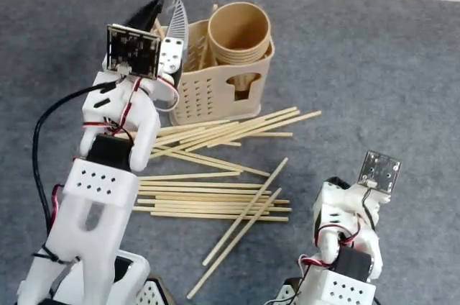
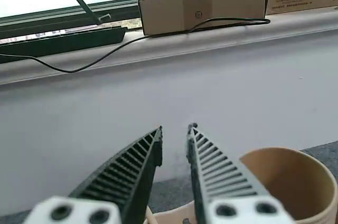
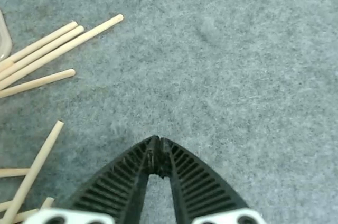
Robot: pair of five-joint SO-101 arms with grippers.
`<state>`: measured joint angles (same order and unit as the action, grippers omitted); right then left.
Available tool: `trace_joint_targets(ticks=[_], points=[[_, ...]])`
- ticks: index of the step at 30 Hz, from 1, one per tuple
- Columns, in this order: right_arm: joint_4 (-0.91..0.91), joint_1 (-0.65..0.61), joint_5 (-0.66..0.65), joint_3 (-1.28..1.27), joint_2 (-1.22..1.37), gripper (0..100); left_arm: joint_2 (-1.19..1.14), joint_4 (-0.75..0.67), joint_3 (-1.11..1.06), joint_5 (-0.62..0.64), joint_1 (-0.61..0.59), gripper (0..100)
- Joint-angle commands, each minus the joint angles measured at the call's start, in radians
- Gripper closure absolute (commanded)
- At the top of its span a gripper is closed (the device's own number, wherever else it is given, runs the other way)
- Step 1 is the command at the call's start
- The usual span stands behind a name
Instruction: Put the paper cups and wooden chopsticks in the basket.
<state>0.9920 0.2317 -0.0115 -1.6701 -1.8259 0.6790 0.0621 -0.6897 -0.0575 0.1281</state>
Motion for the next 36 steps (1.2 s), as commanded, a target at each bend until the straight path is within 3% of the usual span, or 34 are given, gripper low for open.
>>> trace_joint_targets(ticks=[1, 7, 22, 31, 36], points=[[0.004, 0.007, 0.003, -0.104, -0.01, 99.4, 0.004, 0.006, 0.015, 0.0, -0.016, 90], [0.004, 0.007, 0.003, -0.104, -0.01, 99.4, 0.038, 0.14, 0.05, 0.0, -0.016, 90], [0.002, 0.005, 0.003, -0.104, -0.01, 99.4, 0.394, 0.663, 0.067, 0.0, -0.004, 91], [0.002, 0.005, 0.003, -0.104, -0.01, 99.4, 0.426, 0.905, 0.062, -0.002, 0.243, 91], [0.002, 0.005, 0.003, -0.104, -0.01, 99.4, 0.427, 0.93, -0.048, 0.028, 0.366, 91]])
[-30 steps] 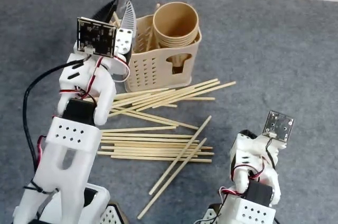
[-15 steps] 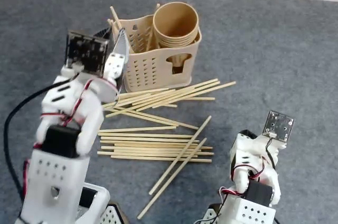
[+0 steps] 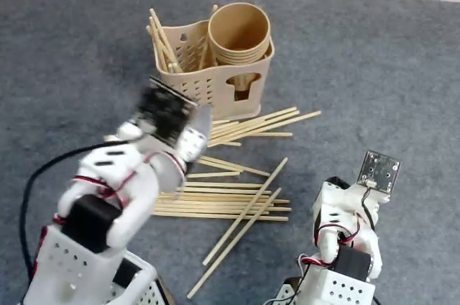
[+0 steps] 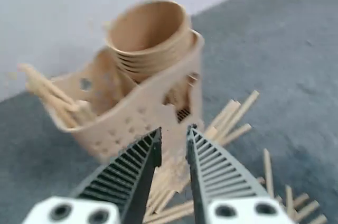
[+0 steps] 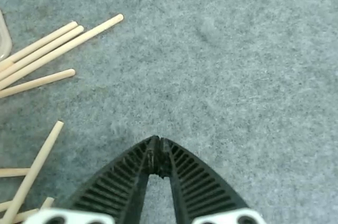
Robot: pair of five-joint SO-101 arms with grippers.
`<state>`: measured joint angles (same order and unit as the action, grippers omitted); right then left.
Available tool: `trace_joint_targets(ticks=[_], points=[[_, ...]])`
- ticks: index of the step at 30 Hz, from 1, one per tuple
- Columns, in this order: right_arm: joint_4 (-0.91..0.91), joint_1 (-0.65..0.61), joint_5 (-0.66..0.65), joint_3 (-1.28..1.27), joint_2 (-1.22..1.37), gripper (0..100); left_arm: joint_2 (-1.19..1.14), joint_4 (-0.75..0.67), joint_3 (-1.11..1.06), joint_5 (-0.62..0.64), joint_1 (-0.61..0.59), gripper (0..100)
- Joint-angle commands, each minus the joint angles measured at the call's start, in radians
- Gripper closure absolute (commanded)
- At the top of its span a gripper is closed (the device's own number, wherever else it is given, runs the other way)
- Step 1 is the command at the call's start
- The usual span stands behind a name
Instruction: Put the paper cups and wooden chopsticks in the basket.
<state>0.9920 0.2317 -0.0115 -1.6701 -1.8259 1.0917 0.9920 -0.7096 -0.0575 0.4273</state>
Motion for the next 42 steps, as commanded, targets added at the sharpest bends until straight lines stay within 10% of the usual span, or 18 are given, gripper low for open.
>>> trace_joint_targets(ticks=[1, 15, 29, 42], points=[[0.002, 0.007, 0.003, -0.104, -0.01, 99.4, 0.013, 0.0, -0.062, 0.044, 0.079, 90], [0.002, 0.01, 0.003, -0.105, -0.01, 99.4, -0.001, -0.224, -0.414, 0.058, 0.255, 85], [0.002, 0.01, 0.003, -0.105, -0.01, 99.4, -0.501, -0.555, -0.401, 0.06, 0.3, 85], [0.002, 0.01, 0.003, -0.105, -0.01, 99.4, -0.889, -0.565, -0.143, 0.124, 0.318, 85]])
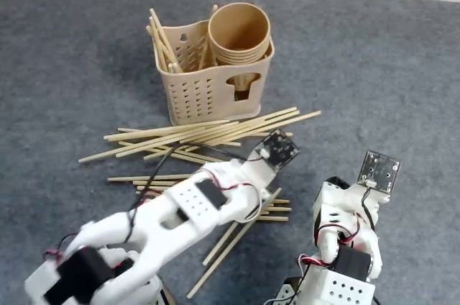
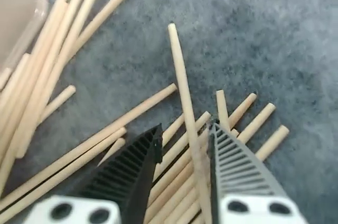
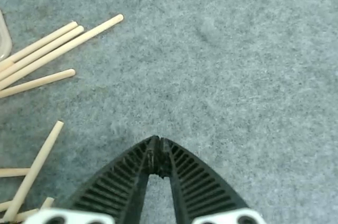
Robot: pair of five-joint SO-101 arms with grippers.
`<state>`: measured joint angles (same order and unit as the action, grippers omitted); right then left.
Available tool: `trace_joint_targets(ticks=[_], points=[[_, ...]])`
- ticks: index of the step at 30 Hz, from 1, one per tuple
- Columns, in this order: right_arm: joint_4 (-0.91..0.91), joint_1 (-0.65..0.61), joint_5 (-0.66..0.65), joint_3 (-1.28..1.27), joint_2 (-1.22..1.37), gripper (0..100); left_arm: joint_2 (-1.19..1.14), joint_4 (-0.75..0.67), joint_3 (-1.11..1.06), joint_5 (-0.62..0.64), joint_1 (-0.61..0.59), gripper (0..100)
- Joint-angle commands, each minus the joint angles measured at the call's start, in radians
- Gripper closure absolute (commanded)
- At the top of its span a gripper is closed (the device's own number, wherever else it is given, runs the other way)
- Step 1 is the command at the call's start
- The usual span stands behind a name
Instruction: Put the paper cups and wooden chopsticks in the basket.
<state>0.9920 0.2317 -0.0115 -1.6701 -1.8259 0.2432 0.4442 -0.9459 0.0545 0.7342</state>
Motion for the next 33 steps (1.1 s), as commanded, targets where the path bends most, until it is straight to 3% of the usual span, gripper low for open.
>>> trace_joint_targets(ticks=[1, 5, 10, 14, 18, 25, 30, 33], points=[[0.002, 0.01, 0.003, -0.105, -0.01, 99.4, -0.059, -0.014, 0.105, 0.012, 0.01, 85], [0.004, 0.01, 0.003, -0.105, -0.01, 99.4, -0.116, 0.052, 0.17, 0.011, 0.018, 86], [0.004, 0.01, 0.003, -0.105, -0.01, 99.4, -0.163, 0.074, 0.211, 0.009, 0.018, 96], [0.004, 0.01, 0.003, -0.105, -0.01, 99.4, -0.17, 0.075, 0.214, 0.009, 0.018, 98], [0.004, 0.01, 0.003, -0.105, -0.01, 99.4, -0.17, 0.086, 0.209, 0.009, 0.018, 98], [0.004, 0.01, 0.003, -0.105, -0.01, 99.4, -0.168, 0.245, 0.289, -0.029, 0.008, 97], [0.004, 0.01, 0.003, -0.105, -0.01, 99.4, -0.179, 0.278, 0.306, -0.026, 0.007, 85], [0.004, 0.01, 0.003, -0.105, -0.01, 99.4, -0.179, 0.278, 0.306, -0.026, 0.007, 86]])
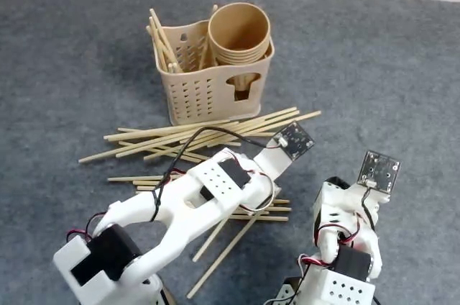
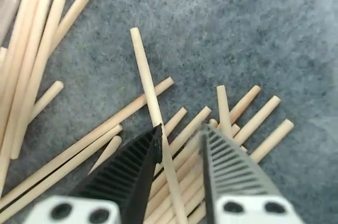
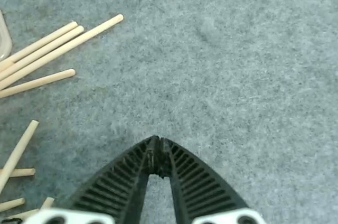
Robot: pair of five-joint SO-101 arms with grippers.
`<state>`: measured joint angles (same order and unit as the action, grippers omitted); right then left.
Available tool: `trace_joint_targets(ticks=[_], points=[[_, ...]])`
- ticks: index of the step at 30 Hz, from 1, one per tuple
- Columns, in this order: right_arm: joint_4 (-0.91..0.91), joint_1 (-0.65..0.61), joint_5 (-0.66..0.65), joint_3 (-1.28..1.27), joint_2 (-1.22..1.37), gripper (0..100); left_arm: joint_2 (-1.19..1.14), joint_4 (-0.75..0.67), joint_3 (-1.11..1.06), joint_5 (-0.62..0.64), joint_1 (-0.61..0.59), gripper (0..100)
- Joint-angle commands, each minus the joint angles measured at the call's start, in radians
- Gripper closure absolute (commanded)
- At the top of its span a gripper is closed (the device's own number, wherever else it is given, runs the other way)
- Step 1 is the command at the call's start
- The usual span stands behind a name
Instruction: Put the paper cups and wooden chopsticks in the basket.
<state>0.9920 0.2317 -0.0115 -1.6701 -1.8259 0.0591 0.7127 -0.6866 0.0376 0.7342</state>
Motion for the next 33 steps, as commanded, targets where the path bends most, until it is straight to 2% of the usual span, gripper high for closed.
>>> trace_joint_targets(ticks=[1, 9, 17, 22, 28, 33], points=[[0.004, 0.01, 0.003, -0.105, -0.01, 99.4, 0.005, 0.009, 0.047, -0.009, 0.007, 87], [0.004, 0.01, 0.003, -0.105, -0.01, 99.4, 0.004, 0.009, 0.045, 0.051, -0.059, 87], [0.004, 0.01, 0.003, -0.105, -0.01, 99.4, -0.056, 0.015, 0.087, 0.051, -0.054, 87], [0.004, 0.01, 0.003, -0.105, -0.01, 99.4, -0.183, 0.153, 0.243, 0.049, -0.054, 87], [0.004, 0.01, 0.003, -0.105, -0.01, 99.4, -0.248, 0.206, 0.314, 0.048, -0.054, 100], [0.004, 0.01, 0.003, -0.105, -0.01, 99.4, -0.243, 0.242, 0.325, 0.048, -0.056, 99]])
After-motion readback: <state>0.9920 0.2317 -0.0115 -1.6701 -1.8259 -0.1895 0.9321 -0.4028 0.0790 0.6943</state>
